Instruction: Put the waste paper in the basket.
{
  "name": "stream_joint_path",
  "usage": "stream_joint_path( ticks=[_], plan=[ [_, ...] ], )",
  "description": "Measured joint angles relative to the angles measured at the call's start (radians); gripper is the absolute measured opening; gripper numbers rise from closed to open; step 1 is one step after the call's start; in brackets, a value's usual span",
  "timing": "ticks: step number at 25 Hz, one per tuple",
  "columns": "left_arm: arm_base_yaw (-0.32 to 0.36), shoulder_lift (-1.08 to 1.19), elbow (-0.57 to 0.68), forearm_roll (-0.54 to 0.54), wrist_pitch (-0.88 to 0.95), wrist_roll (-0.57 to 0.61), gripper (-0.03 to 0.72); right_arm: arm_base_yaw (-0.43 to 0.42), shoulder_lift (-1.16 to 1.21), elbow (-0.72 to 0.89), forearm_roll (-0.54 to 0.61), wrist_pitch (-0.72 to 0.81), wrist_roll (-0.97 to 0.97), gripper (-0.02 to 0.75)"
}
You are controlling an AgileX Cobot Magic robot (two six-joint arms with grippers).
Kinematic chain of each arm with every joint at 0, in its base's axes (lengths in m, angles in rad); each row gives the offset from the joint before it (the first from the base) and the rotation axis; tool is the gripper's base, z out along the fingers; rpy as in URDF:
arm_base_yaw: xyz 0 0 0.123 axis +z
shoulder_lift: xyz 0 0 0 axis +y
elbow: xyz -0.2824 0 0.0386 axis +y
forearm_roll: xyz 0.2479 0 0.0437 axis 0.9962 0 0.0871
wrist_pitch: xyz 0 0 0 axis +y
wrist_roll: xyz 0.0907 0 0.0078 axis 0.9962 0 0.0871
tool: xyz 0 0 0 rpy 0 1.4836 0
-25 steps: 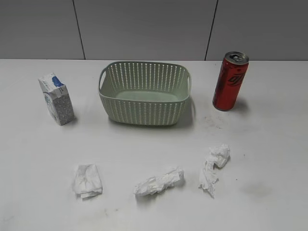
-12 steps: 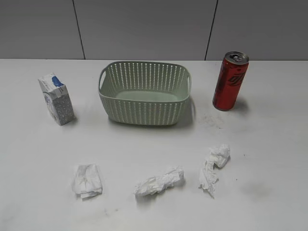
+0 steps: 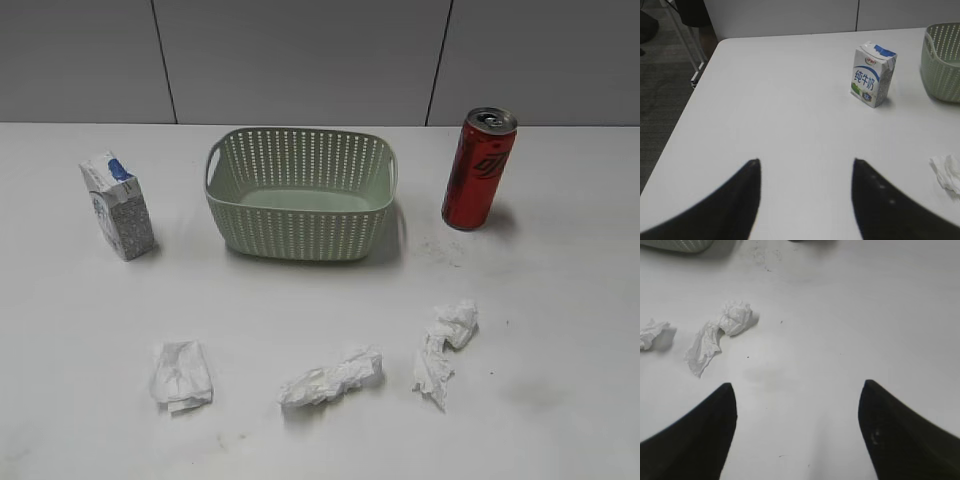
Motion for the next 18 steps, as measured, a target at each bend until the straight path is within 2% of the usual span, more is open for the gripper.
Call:
stream_joint_path(
  ticks=[2,4,7,11,15,18],
  plan=[
    [0.000,0.000,0.000,-0.001,0.000,0.000,0.585,0.028,0.094,-0.029,0.002,-0.012,0.000,0.571],
    [0.000,0.000,0.000,-0.001,0.000,0.000,0.647,0.063,0.199,-0.066,0.014,-0.024,-0.001,0.571],
    [0.000,0.000,0.000,-0.001,0.000,0.000,0.661,0.121,0.355,-0.129,0.052,-0.051,0.000,0.571],
    [0.000,0.000,0.000,-0.001,0.000,0.000,0.662,0.254,0.560,-0.200,0.041,-0.133,0.092,0.571],
    [0.000,0.000,0.000,-0.001,0.000,0.000,0.662,0.377,0.747,-0.235,-0.110,-0.223,0.376,0.571],
    [0.000,0.000,0.000,-0.001,0.000,0.000,0.659,0.404,0.887,-0.246,-0.237,-0.278,0.570,0.571]
  ],
)
